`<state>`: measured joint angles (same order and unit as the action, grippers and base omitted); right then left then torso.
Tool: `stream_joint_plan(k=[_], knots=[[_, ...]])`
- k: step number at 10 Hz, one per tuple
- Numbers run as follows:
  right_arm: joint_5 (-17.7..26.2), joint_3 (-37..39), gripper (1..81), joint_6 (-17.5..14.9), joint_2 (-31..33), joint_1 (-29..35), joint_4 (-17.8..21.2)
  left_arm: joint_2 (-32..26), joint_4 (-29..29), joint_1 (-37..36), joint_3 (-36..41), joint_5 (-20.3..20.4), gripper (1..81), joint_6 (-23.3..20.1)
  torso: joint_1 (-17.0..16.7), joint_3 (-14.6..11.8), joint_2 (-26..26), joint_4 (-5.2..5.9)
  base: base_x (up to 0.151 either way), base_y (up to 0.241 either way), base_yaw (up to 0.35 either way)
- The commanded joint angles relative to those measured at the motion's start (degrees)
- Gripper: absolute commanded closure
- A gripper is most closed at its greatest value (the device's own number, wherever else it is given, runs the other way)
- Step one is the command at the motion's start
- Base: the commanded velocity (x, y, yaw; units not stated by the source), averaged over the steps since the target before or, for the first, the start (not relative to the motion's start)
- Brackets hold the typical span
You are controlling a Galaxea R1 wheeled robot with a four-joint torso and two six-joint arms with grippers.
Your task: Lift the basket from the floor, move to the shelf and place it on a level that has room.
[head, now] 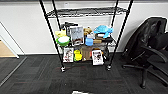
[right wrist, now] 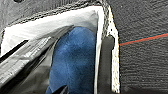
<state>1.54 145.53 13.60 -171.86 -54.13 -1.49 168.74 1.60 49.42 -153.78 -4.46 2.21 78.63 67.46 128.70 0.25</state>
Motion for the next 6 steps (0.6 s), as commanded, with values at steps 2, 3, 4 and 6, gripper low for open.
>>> stream_joint_plan(k=[2, 3, 4, 6], knots=[[2.3, -0.3, 81.1, 0.3, -0.3, 5.6, 0.9, -0.8, -0.3, -5.4, 0.0, -3.7, 81.1, 0.3, 0.0, 0.0, 0.0, 0.00, 0.000, 0.000, 0.000], [2.4, -0.3, 81.1, 0.3, -0.3, 5.6, 1.0, -0.4, -0.3, -5.3, -0.2, -3.7, 81.1, 0.4, 0.0, 0.0, 0.0, 0.00, 0.000, 0.000, 0.000], [2.7, -0.3, 81.1, 0.3, -0.3, 5.6, 1.0, -0.3, 0.2, -5.3, 0.0, -3.8, 81.1, 0.4, 0.0, 0.0, 0.0, 0.00, 0.000, 0.000, 0.000], [2.4, -0.6, 81.1, 0.4, 0.1, 5.6, 1.5, -0.2, 0.4, -4.3, 0.2, -4.1, 81.1, 1.0, 0.0, 0.0, 0.0, 0.00, 0.000, 0.000, 0.000]])
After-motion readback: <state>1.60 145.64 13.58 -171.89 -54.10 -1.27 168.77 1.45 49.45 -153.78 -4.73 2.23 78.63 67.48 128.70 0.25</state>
